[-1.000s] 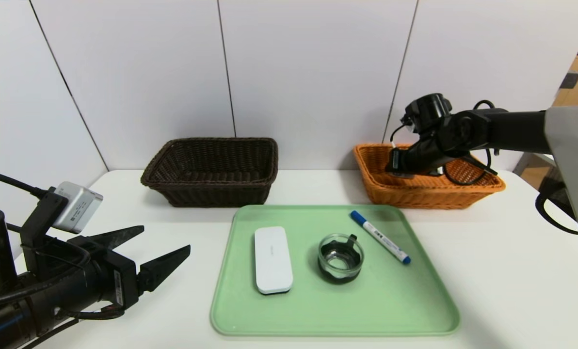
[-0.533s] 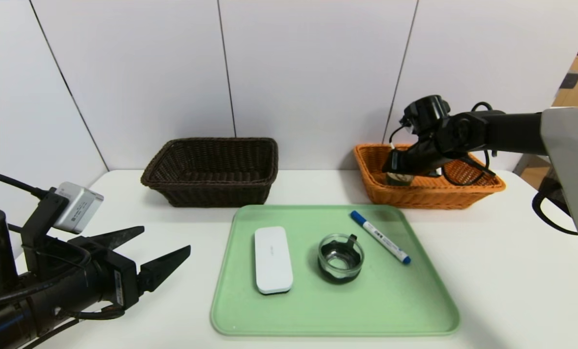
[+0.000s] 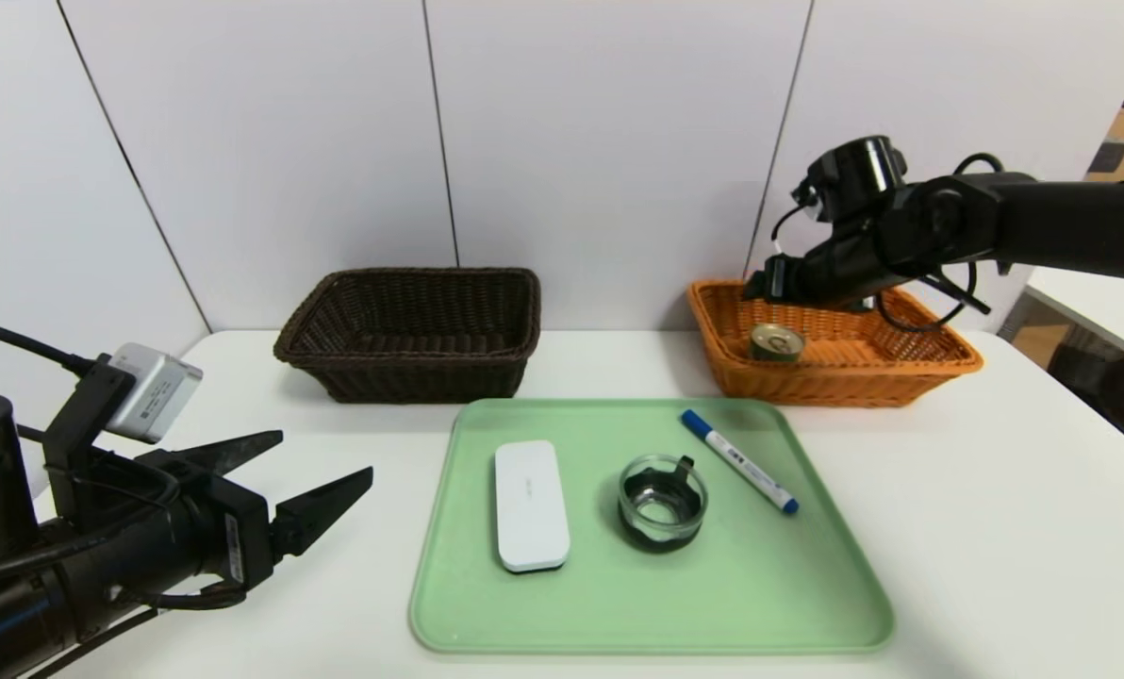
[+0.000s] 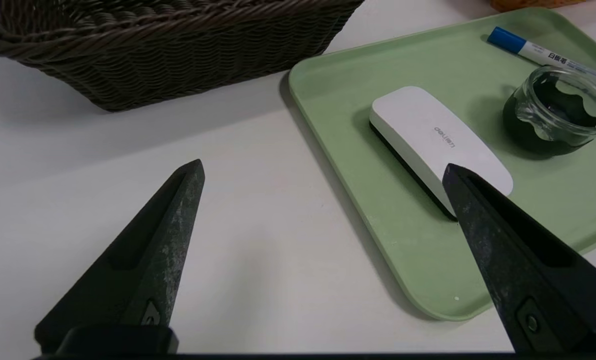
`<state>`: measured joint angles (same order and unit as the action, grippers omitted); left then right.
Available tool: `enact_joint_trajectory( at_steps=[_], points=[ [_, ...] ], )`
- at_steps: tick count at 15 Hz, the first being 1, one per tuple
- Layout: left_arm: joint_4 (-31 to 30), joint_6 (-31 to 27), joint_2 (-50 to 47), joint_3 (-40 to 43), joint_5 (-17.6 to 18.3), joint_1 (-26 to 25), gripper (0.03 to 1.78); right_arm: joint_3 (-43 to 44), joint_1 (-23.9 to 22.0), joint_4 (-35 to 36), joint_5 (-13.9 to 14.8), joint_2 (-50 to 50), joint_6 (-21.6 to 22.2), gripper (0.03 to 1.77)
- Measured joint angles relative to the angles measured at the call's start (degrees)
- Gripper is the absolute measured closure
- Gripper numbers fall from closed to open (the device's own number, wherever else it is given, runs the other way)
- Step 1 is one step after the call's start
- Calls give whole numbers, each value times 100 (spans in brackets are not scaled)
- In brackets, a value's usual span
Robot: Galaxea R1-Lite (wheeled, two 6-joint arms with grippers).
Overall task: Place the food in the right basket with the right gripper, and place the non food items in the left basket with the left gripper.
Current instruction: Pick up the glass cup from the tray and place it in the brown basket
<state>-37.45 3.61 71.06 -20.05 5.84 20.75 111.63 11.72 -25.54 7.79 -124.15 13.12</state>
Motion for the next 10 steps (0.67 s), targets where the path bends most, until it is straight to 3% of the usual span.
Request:
enact_joint_trajectory(
  at_steps=[3, 6, 10],
  points=[
    [93, -23, 11, -252, 35, 2, 12, -13, 276, -246, 9, 690, -41, 18],
    [138, -59, 77, -422, 41, 30, 12, -16, 595, -579, 22, 1486, -369, 15],
    [262, -63, 210, -677, 0, 256, 12, -22, 1008, -1720, 26, 2445, -212, 13]
  ],
)
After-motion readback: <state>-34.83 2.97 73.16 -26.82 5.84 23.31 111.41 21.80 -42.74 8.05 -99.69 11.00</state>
